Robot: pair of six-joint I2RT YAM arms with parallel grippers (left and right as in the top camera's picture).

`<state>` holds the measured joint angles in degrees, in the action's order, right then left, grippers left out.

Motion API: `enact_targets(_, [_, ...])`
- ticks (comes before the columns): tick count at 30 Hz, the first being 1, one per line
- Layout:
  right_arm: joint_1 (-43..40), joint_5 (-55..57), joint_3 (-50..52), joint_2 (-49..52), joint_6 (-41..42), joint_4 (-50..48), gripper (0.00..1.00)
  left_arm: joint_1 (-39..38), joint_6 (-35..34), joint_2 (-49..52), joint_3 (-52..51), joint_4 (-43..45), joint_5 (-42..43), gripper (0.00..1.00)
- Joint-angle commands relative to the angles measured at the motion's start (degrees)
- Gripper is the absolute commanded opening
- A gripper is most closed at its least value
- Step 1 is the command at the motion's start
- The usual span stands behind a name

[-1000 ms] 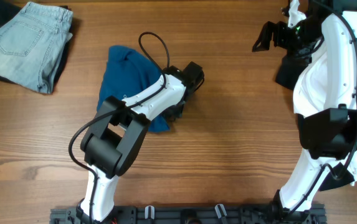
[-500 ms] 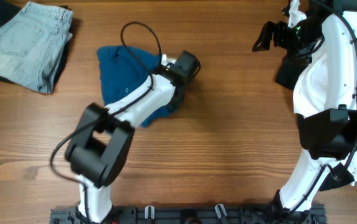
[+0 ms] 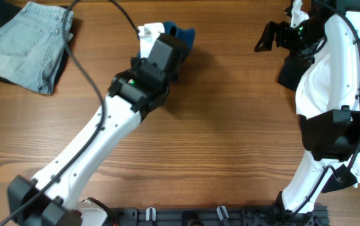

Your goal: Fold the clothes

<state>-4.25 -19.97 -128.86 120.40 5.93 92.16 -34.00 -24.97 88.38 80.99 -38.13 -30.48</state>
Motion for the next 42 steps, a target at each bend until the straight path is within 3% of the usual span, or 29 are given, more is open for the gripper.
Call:
enact_targets(1, [0.81, -1.09, -1.16, -1.9, -0.83, 0.0, 1.0, 0.15, 1.16, -3.58, 0.48, 1.6, -10.82, 0.04])
enact_targets(9, [2.91, -1.09, -1.16, -1.9, -0.81, 0.0, 1.0, 6.67, 1.53, -3.63, 0.46, 3.5, -13.64, 0.04])
enact_targets(20, [8.2, -1.07, -1.16, -1.9, 0.07, 0.0, 1.0, 26.77, 1.55, -3.3, 0.46, 3.15, 4.63, 0.04])
enact_targets(29, [11.52, -1.05, -1.16, -1.9, 0.04, 0.0, 1.0, 39.45, 1.33, -1.55, 0.46, -0.68, 10.8, 0.04])
enact_targets(35, [12.57, -0.87, -1.16, -1.9, 0.04, 0.0, 1.0, 46.23, -3.06, -1.36, 0.46, 0.79, 20.06, 0.04])
enact_targets(39, [12.87, -0.87, -1.16, -1.9, 0.07, 0.0, 1.0, 47.87, -4.68, -1.36, 0.46, 2.4, 19.21, 0.04])
enact_targets(42, [12.94, -0.87, -1.16, -1.9, 0.07, 0.0, 1.0, 48.83, -10.54, -1.36, 0.46, 5.01, 15.65, 0.04])
